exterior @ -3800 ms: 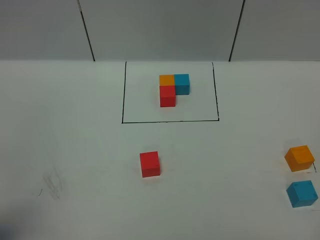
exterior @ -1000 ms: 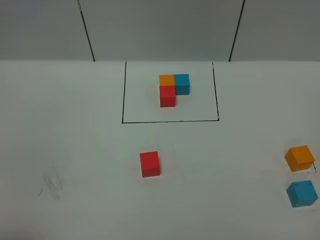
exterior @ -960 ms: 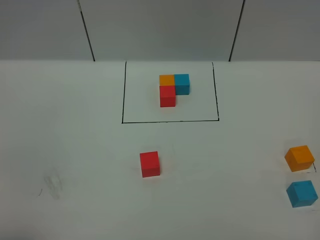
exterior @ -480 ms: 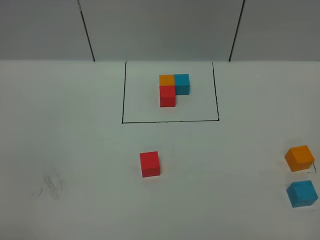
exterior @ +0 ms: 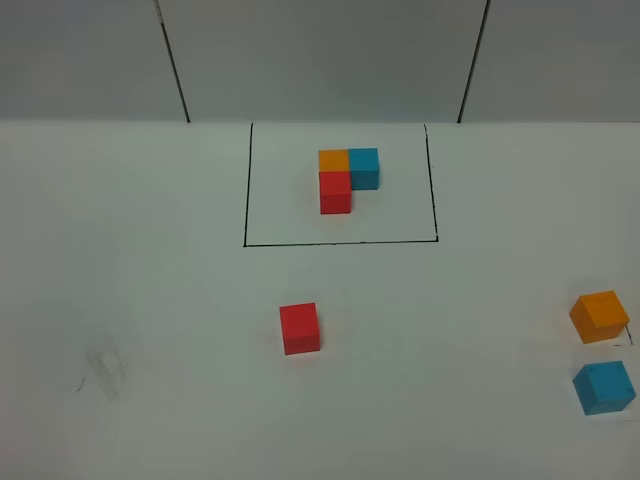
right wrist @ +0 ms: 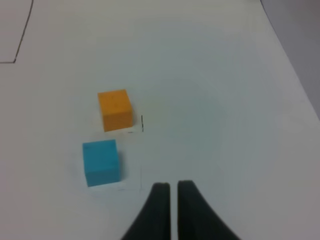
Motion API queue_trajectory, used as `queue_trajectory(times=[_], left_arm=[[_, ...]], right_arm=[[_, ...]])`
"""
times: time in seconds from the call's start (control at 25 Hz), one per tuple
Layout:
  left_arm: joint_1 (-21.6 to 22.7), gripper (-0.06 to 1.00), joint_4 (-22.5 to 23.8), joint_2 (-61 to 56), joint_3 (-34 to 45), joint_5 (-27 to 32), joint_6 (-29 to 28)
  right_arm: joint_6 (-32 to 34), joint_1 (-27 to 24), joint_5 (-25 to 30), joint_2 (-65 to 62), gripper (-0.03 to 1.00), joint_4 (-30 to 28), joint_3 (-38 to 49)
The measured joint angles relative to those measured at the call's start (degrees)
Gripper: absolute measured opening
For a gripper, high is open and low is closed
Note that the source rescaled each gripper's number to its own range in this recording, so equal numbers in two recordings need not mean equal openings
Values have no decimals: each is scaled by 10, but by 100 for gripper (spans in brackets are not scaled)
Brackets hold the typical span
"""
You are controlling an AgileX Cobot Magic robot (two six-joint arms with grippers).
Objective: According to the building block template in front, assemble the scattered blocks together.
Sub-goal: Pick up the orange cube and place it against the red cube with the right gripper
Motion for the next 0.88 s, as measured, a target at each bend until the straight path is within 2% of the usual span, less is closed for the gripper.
queue_trajectory(times=[0.88], left_arm=[[0,0,0,0,0,0,0]], right_arm=[[0,0,0,0,1,0,0]])
